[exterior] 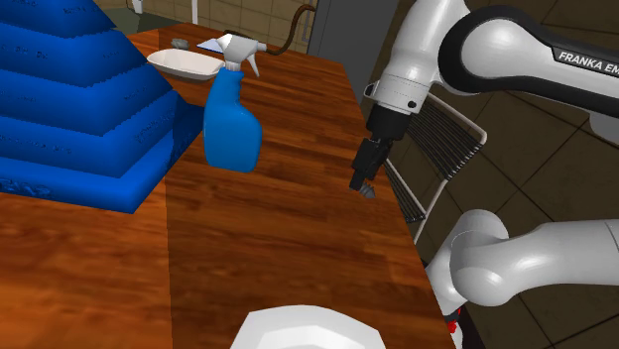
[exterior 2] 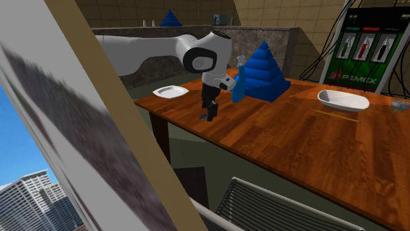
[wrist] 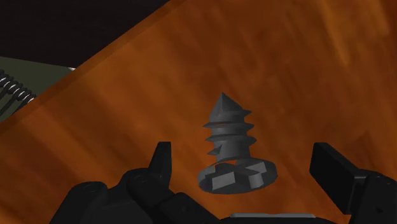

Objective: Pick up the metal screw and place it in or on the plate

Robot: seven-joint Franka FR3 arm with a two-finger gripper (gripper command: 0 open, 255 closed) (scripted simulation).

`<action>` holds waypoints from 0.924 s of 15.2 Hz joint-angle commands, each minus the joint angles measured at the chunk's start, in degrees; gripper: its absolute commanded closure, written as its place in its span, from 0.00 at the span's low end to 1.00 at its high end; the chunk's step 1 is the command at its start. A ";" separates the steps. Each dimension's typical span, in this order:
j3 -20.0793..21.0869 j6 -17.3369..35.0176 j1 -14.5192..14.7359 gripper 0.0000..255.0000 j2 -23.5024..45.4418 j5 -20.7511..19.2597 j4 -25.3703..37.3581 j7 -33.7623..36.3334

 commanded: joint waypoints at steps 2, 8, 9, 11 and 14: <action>-0.02 0.00 0.00 1.00 -0.05 0.00 -0.06 -0.02; -0.05 -0.04 -0.01 1.00 -0.08 -0.02 -0.06 -0.03; -0.04 -0.03 -0.01 1.00 -0.07 -0.01 -0.06 -0.03; 0.00 0.00 -0.02 1.00 -0.05 0.01 -0.07 -0.02; -0.23 -2.05 -0.04 1.00 0.42 -0.18 2.50 0.46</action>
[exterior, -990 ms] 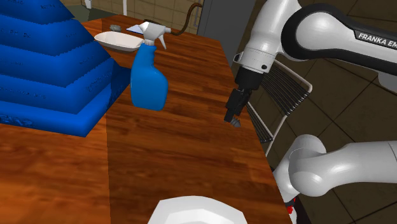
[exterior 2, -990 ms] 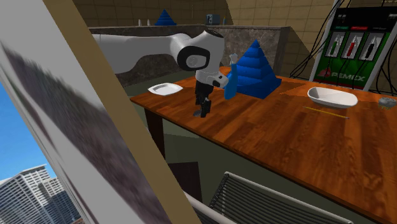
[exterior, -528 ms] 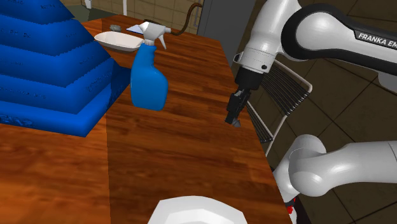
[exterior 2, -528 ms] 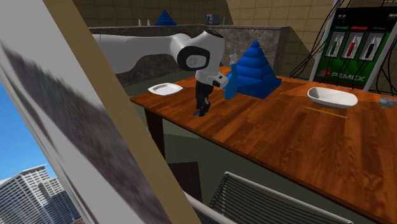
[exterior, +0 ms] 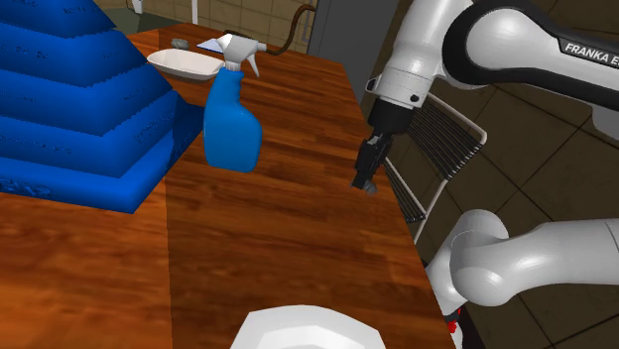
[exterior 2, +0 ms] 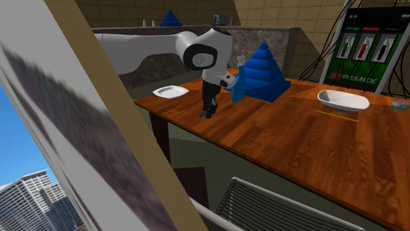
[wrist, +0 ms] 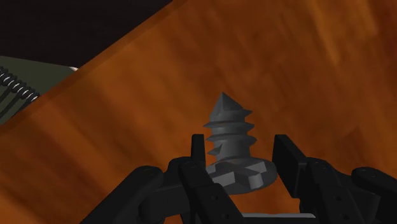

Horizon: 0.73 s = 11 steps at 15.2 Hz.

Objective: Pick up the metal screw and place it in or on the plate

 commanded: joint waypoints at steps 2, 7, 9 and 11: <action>-0.15 -2.05 0.03 1.00 0.36 -0.11 2.47 0.56; -0.50 -5.40 0.03 1.00 1.47 -0.35 7.01 1.36; -0.63 -6.72 0.04 1.00 1.98 -0.43 8.88 1.68; -0.76 -8.05 0.06 1.00 2.54 -0.50 10.80 2.01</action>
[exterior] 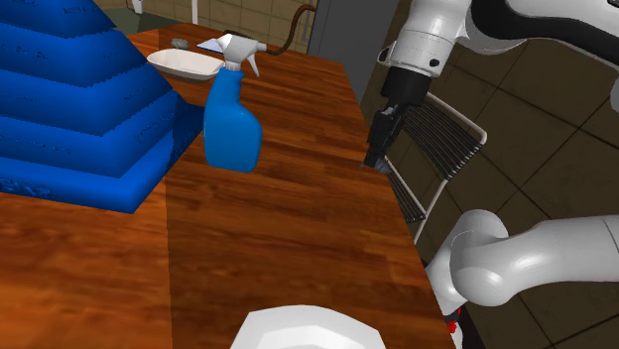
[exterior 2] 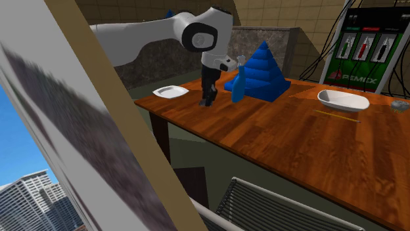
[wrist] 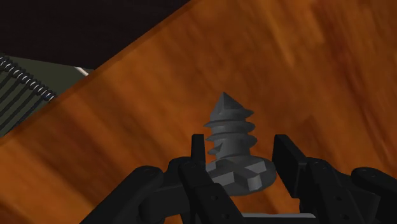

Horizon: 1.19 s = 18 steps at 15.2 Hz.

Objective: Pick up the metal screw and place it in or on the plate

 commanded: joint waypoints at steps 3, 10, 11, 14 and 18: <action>-0.28 -2.55 0.01 1.00 1.42 -0.16 4.01 0.59; 7.06 -1.79 2.05 1.00 0.44 5.26 4.79 8.96; 8.32 -1.50 2.36 1.00 0.45 6.14 5.00 10.33; 12.18 -0.51 3.19 1.00 0.87 8.66 5.99 14.44; 17.50 1.07 3.97 1.00 2.31 11.65 8.16 19.90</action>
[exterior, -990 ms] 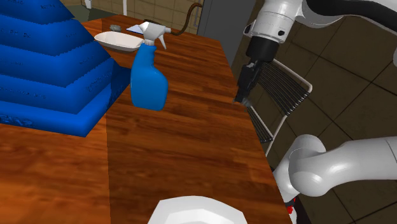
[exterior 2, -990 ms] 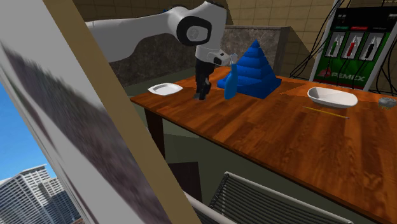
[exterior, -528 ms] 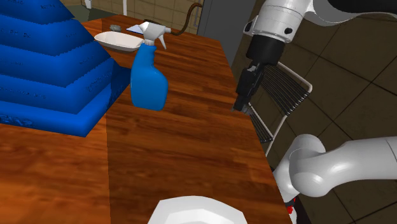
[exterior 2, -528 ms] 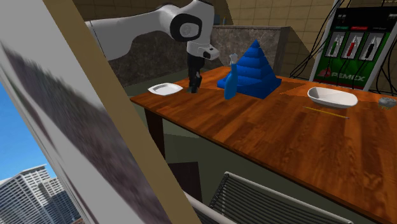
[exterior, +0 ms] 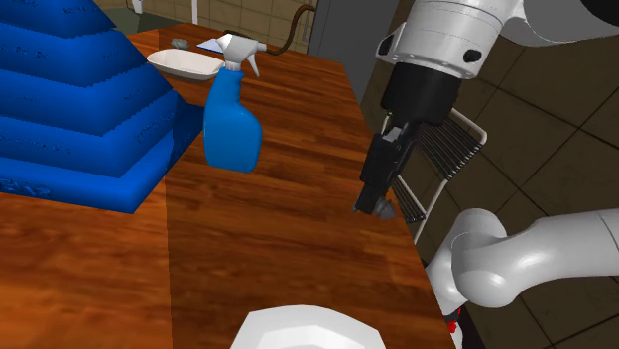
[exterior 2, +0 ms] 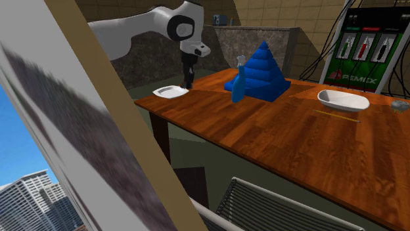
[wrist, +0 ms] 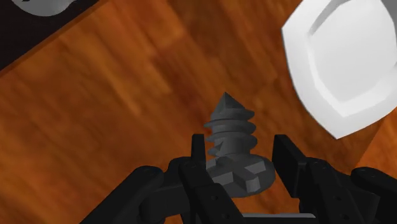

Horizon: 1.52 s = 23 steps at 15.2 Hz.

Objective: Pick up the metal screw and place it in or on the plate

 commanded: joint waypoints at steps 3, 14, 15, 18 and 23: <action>5.60 1.79 0.48 1.00 2.35 2.58 3.14 5.73; 23.82 7.99 -1.82 1.00 13.75 4.06 16.26 21.99; 24.49 8.18 -2.02 1.00 14.21 3.93 16.76 22.51; 24.62 10.14 -1.65 1.00 13.31 4.57 13.89 21.66; 25.06 13.43 -1.08 1.00 12.12 5.59 9.39 20.38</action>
